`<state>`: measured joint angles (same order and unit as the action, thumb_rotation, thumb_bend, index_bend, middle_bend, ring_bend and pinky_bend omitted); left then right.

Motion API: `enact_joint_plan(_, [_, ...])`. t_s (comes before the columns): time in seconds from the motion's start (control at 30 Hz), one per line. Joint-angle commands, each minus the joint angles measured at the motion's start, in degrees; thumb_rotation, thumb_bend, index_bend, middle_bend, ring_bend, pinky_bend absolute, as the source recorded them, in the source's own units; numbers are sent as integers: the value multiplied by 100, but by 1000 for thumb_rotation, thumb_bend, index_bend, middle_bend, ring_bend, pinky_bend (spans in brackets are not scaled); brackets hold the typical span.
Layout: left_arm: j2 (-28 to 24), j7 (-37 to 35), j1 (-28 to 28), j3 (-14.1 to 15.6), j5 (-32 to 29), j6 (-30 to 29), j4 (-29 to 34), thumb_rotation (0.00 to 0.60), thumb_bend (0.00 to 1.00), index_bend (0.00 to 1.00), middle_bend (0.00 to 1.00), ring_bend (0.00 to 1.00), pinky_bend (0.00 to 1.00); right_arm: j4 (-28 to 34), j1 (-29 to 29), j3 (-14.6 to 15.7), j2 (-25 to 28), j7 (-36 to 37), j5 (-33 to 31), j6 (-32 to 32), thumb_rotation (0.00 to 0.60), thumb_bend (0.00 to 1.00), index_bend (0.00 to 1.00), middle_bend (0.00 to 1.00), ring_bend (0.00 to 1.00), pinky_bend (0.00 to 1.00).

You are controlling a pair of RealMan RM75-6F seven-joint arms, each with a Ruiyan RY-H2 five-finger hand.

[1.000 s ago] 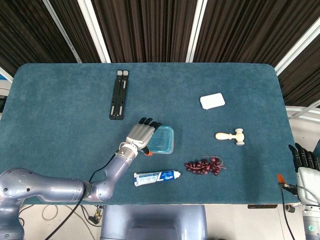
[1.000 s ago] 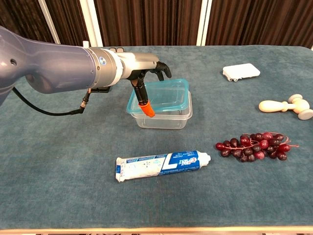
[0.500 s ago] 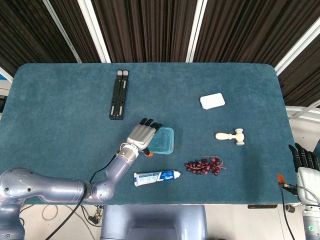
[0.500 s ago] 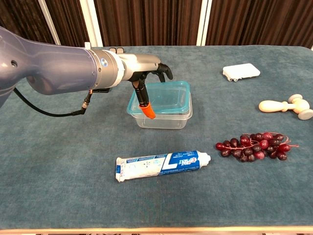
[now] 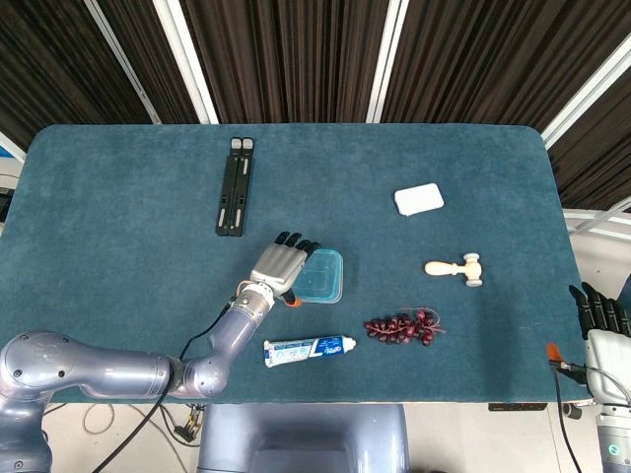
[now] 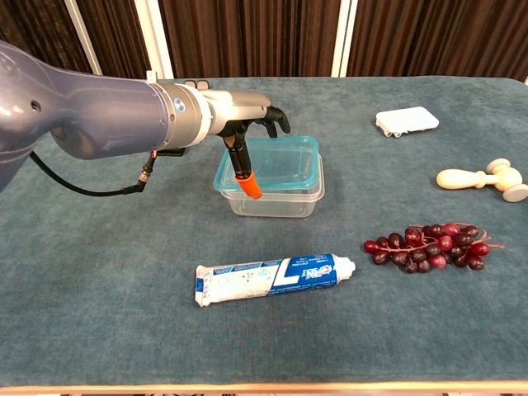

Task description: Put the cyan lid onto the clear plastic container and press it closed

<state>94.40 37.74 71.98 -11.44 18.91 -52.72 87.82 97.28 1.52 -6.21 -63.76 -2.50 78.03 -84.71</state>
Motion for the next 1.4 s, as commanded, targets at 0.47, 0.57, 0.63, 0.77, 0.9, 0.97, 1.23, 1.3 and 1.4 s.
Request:
enact_joint_plan(0.47, [85,106,37,-2,-116,-11,-83,600,142,119,254,0,0,4,-2,-4,1,5,-3,-4,600,363,36,0,0,0])
enact_joint_plan(0.57, [110,142,54,-7,-162,-21,-102,600,141,119,253,0,0,7,-3,-4,2,3,-9,-2,600,362,36,0,0,0])
enact_joint_plan(0.63, [123,180,71,-8,-195,-27,-112,600,139,119,252,0,0,6,-4,-4,3,4,-9,-2,600,362,36,0,0,0])
enact_joint_plan(0.77, [156,249,98,-14,-246,-83,-118,600,135,119,249,0,0,9,-4,-4,4,6,-12,0,600,363,36,0,0,0])
enact_joint_plan(0.9, [169,321,113,-4,-320,-108,-104,600,132,119,245,0,0,13,-4,-2,7,9,-12,4,600,362,35,0,0,0])
enact_joint_plan(0.97, [177,346,119,-11,-345,-133,-103,600,131,119,244,0,0,15,-5,-1,9,9,-10,4,600,362,35,0,0,0])
enact_joint_plan(1.23, [218,395,104,-28,-344,-202,-130,600,130,119,240,0,0,19,-5,0,11,15,-18,13,600,362,35,0,0,0])
enact_joint_plan(1.3, [228,403,101,-35,-339,-204,-145,600,130,119,239,0,0,23,-6,1,13,13,-18,13,600,362,36,0,0,0])
enact_joint_plan(1.4, [238,412,95,-43,-336,-199,-158,600,130,119,235,0,0,24,-6,0,13,13,-24,16,600,362,36,0,0,0])
